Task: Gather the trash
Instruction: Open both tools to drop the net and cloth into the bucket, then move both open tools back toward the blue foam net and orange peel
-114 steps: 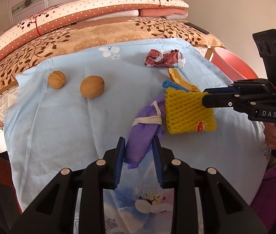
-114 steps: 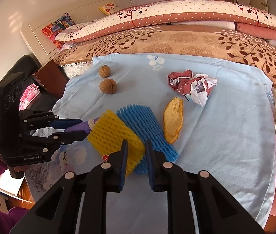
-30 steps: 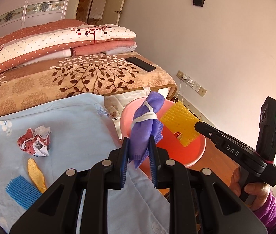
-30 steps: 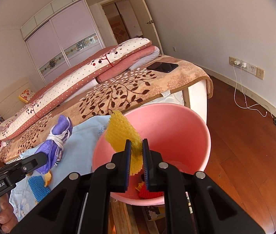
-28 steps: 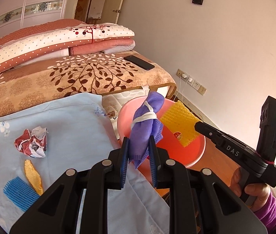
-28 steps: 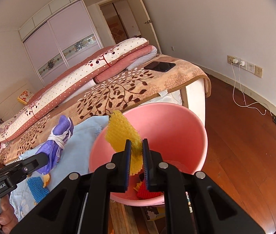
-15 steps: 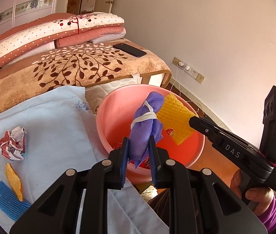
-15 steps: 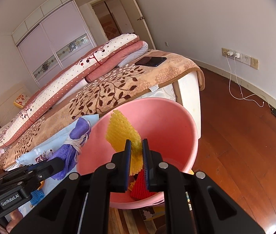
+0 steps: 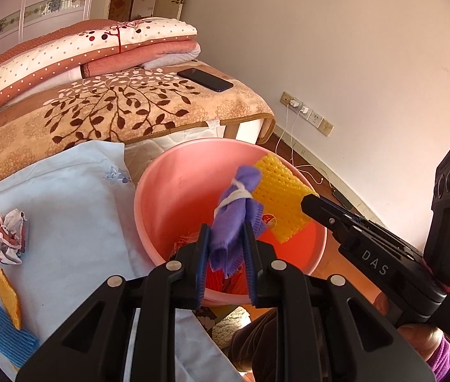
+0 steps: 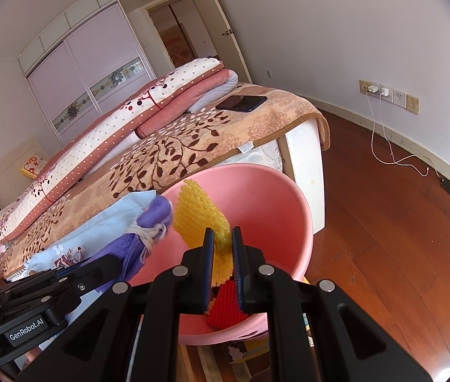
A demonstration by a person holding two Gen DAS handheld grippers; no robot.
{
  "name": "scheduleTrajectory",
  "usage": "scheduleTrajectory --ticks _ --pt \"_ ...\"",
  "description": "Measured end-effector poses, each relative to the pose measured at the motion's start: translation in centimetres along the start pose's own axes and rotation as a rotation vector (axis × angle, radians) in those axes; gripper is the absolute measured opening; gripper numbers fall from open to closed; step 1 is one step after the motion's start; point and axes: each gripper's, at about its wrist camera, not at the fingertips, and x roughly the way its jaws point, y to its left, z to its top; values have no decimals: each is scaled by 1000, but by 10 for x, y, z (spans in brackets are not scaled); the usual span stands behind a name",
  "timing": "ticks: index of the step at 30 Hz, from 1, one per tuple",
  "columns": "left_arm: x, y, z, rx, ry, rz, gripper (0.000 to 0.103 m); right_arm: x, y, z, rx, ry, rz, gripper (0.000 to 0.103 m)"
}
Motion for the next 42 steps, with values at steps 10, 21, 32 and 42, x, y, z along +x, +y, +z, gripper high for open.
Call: scheduleTrajectory --ticks 10,21,32,42 --pt "-7 1 4 -35 -24 -30 44 0 0 1 -17 0 -15 11" --pt "-18 10 1 -52 -29 -25 44 -4 4 2 -31 -15 -27 43" --pt "-37 29 -8 -88 -30 10 44 -14 17 1 -49 -22 3 46" --pt "-71 60 -23 -145 -68 127 44 -25 49 -5 -106 -21 68 49"
